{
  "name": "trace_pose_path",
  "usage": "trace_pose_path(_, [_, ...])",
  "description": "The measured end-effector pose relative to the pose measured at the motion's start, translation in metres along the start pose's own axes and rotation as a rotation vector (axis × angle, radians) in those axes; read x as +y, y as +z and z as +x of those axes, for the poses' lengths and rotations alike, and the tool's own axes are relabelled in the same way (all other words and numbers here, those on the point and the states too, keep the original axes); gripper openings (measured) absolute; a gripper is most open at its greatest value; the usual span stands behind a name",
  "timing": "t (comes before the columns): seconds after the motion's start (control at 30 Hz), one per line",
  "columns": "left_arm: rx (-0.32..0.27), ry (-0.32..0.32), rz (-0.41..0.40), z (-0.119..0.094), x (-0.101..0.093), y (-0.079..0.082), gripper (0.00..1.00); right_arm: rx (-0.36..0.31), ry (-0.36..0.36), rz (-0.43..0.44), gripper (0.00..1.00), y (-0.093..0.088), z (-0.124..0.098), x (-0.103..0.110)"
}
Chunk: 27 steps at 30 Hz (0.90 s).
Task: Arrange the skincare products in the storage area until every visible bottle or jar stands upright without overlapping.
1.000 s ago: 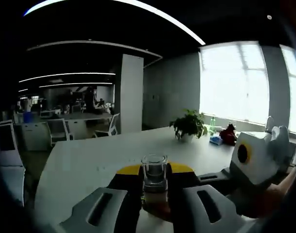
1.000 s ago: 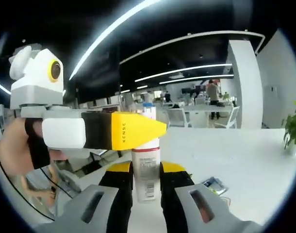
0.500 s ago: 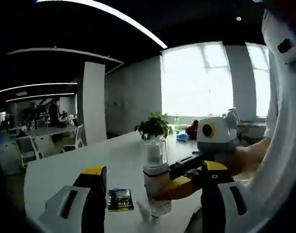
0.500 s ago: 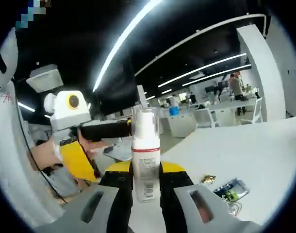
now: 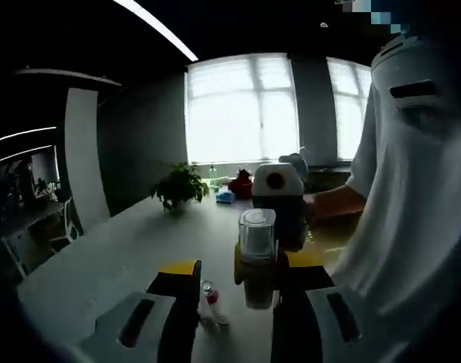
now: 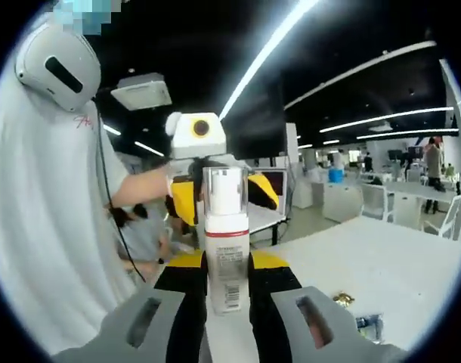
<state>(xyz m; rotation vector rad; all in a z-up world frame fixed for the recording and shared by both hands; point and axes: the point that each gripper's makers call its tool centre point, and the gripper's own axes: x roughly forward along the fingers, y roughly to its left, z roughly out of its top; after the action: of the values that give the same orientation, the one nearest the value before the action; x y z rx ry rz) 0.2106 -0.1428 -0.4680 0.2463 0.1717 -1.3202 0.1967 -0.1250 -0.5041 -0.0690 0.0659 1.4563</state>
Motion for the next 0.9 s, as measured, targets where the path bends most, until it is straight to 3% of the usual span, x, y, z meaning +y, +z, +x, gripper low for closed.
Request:
trace_pose_path(0.1, [0.071,-0.051,0.054,0.010,-0.009,-0.007,0.38,0.022,0.006,-0.017,0.20,-0.004,-0.002,0.003])
trace_pose_path(0.3, [0.105,-0.084,0.095,0.023,-0.016,-0.005,0.32,0.077,-0.005,-0.036,0.20,-0.020,-0.010,0.005])
trace_pose_path(0.5, [0.248,-0.147,0.169,0.032,-0.024,-0.024,0.32,0.089,-0.019,-0.026,0.20,-0.034,-0.015,0.007])
trace_pose_path(0.63, [0.258,-0.163,0.176,0.048,-0.029,-0.029,0.24,0.123,-0.031,-0.036,0.20,-0.046,-0.020,0.007])
trace_pose_path(0.73, [0.318,-0.173,0.160,0.057,-0.029,-0.038,0.23,0.152,-0.059,-0.040,0.20,-0.056,-0.026,0.005])
trace_pose_path(0.9, [0.347,-0.167,0.212,0.077,-0.027,-0.047,0.23,0.214,-0.144,-0.046,0.21,-0.073,-0.038,-0.005])
